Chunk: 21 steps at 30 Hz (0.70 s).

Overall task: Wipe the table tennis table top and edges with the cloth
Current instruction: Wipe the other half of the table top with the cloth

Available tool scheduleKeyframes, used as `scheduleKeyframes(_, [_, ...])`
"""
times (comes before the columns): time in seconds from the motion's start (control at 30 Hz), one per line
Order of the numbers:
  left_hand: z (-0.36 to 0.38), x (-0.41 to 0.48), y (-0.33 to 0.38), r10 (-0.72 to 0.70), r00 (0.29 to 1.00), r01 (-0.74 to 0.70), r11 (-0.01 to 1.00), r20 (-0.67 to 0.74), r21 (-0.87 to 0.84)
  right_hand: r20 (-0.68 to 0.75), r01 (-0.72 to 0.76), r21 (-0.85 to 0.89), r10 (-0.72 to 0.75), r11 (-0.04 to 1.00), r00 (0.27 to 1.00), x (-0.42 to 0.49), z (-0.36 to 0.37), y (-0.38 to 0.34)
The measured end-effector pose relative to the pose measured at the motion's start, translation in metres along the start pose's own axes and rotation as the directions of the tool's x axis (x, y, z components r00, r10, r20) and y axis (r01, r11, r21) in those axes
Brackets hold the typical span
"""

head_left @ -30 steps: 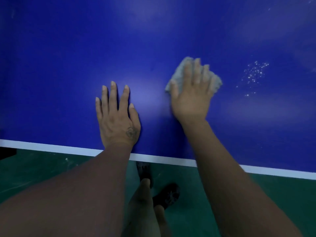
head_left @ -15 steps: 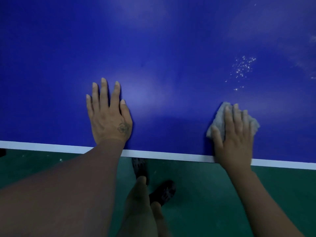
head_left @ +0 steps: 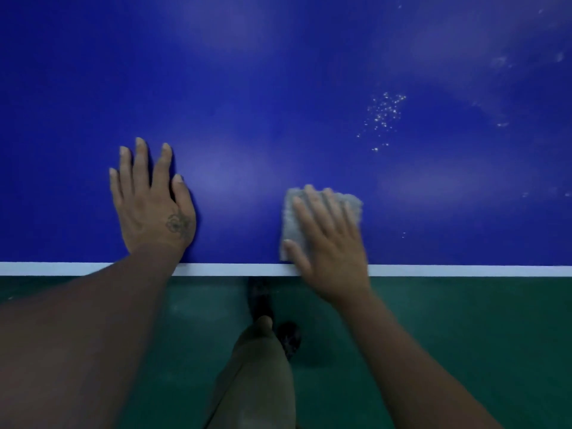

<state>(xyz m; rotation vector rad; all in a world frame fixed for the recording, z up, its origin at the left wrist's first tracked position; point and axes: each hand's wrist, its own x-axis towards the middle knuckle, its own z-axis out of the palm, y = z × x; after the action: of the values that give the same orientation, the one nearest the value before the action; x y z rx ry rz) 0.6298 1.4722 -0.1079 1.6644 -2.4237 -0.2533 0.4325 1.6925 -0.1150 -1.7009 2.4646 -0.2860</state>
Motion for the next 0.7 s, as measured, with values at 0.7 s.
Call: scheduleKeyframes(0.7, [0.007, 0.004, -0.002, -0.009, 0.999, 0.009, 1.0, -0.031, 0.01, -0.005, -0.192, -0.058, 0.192, 0.98, 0.981, 0.119, -0.018, 0.069])
